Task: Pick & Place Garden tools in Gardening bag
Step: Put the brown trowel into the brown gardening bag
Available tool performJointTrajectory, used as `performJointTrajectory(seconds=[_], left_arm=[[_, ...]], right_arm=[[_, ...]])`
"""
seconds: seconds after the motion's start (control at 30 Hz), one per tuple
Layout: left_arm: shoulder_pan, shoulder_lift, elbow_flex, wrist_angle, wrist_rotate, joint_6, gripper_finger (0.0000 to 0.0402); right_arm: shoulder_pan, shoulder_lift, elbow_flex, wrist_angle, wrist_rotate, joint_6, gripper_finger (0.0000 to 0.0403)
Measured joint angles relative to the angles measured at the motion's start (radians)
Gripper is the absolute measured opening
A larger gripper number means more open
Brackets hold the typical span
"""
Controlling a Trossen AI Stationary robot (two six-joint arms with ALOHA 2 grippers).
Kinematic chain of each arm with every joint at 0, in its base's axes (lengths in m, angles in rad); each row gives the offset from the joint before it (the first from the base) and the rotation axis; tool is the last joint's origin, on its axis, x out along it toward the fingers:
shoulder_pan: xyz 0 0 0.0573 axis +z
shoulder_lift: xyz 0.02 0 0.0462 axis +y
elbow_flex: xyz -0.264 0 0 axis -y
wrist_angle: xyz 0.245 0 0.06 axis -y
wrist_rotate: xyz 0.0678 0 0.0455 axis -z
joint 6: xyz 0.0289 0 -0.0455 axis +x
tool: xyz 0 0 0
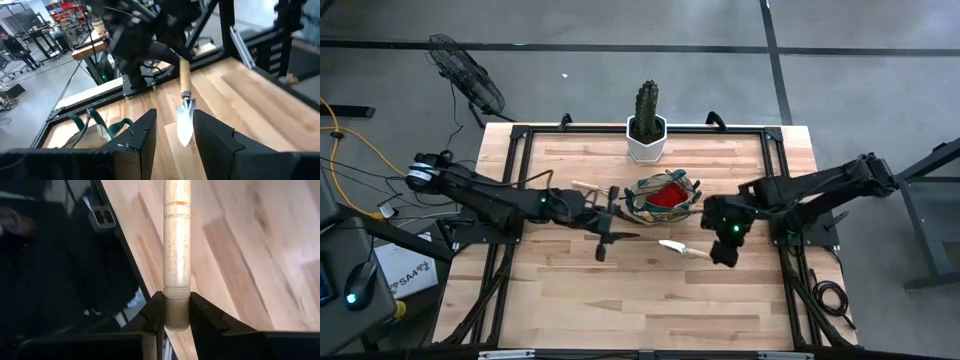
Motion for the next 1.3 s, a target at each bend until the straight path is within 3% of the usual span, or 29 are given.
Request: performJointTrajectory(seconds=[0.33, 0.67, 1.13, 1.3], left_arm=[[0.000, 0.224, 0.259, -0.132, -0.094, 0.166, 0.0124], [0.000, 0.413, 0.477, -0.261, -0.105, 0.244, 0.0124], [-0.008, 0.451, 0.527, -0.342, -0.079, 0.268, 0.0124], [-0.036, 0.449, 0.527, -0.363, -0.145, 0.317, 0.0124]], right_arm=[[-0.068, 0.000, 0.001, 0.101, -0.021, -0.046, 0.0056], [-0.068, 0.000, 0.001, 0.110, 0.013, -0.081, 0.0056], [-0.092, 0.000, 0.001, 0.106, 0.081, -0.108, 0.0056], [-0.107, 0.000, 0.001, 0.102, 0.088, -0.116, 0.0056]])
